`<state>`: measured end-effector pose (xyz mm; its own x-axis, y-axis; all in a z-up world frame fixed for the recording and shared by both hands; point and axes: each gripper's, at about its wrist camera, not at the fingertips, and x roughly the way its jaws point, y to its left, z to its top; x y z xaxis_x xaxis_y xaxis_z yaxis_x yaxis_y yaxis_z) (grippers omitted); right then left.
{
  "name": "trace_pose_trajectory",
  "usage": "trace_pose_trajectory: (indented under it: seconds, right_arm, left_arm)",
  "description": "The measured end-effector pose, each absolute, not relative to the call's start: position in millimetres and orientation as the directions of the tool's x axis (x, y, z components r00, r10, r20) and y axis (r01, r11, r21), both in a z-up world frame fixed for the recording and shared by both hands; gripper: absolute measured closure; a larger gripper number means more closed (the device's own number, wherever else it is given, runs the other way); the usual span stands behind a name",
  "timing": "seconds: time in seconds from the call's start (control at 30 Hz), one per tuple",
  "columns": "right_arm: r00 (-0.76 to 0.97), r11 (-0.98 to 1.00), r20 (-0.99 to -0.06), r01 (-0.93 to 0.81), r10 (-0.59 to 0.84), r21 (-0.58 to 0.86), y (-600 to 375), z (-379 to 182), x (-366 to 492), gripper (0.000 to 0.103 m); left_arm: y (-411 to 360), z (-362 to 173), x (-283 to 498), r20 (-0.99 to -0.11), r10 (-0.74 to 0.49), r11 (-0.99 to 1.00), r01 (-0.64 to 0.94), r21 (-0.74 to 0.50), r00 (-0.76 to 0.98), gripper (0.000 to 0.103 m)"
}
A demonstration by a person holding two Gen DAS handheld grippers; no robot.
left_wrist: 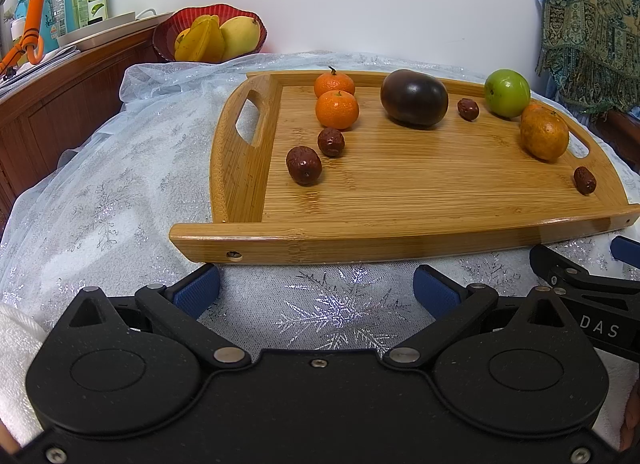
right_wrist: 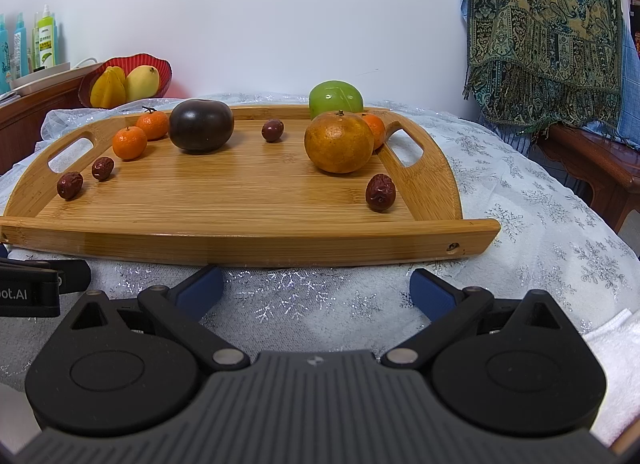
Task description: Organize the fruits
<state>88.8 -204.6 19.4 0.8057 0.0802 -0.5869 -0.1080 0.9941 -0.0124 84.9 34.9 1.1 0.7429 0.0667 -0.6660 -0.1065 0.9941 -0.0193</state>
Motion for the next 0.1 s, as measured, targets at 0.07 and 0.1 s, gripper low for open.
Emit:
trace_pose_trajectory:
  seconds: [0.07,0.1]
  right_arm:
    - [0.806,0.994,-0.587,-0.108,0.080,-0.012,-204.7,19.4,88.8,0.000]
    - [0.806,0.994,-0.587,-0.108,0.080,-0.012,-204.7,19.4,88.8,0.000]
  left_arm:
    - [35.4,1.2,84.7,-0.667,0.066,0.994,-0.105,-0.019,0.743,0.000]
    - [35.4,1.3,84.7,-0.667,0.066,0.994,-0.105,-0.019,0.742,0.000]
